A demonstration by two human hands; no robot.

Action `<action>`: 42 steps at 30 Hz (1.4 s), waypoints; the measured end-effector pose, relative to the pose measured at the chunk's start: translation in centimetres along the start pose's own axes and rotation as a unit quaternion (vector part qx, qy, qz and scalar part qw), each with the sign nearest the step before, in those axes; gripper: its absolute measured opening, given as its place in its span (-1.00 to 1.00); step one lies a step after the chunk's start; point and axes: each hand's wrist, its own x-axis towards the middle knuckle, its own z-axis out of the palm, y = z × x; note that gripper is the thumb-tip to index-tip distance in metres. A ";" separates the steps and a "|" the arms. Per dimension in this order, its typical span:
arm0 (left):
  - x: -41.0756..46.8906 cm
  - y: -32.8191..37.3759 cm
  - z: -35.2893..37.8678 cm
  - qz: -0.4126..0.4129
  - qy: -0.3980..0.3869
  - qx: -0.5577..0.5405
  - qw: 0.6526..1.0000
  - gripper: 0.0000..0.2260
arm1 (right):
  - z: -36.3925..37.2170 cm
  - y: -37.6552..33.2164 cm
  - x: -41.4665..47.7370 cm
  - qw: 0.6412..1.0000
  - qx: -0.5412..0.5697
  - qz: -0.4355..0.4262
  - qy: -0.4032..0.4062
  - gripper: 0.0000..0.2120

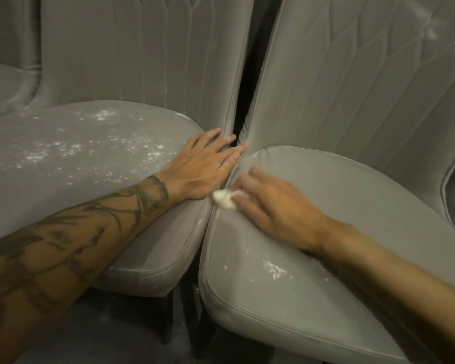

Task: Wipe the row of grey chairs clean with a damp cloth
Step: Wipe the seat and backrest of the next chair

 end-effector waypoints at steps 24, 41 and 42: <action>-0.1 0.4 -0.4 -0.006 -0.003 0.017 1.000 -0.46 | -2.9 4.8 -4.3 0.991 -0.057 0.121 -0.028 -0.78; 0.6 -1.0 1.0 0.001 0.005 0.049 0.999 -0.48 | -3.4 -0.2 -10.7 0.998 -0.039 0.027 -0.040 -0.79; 0.7 -1.0 1.0 0.001 0.003 0.050 0.999 -0.48 | -3.7 0.3 -10.4 0.998 -0.052 0.021 -0.043 -0.78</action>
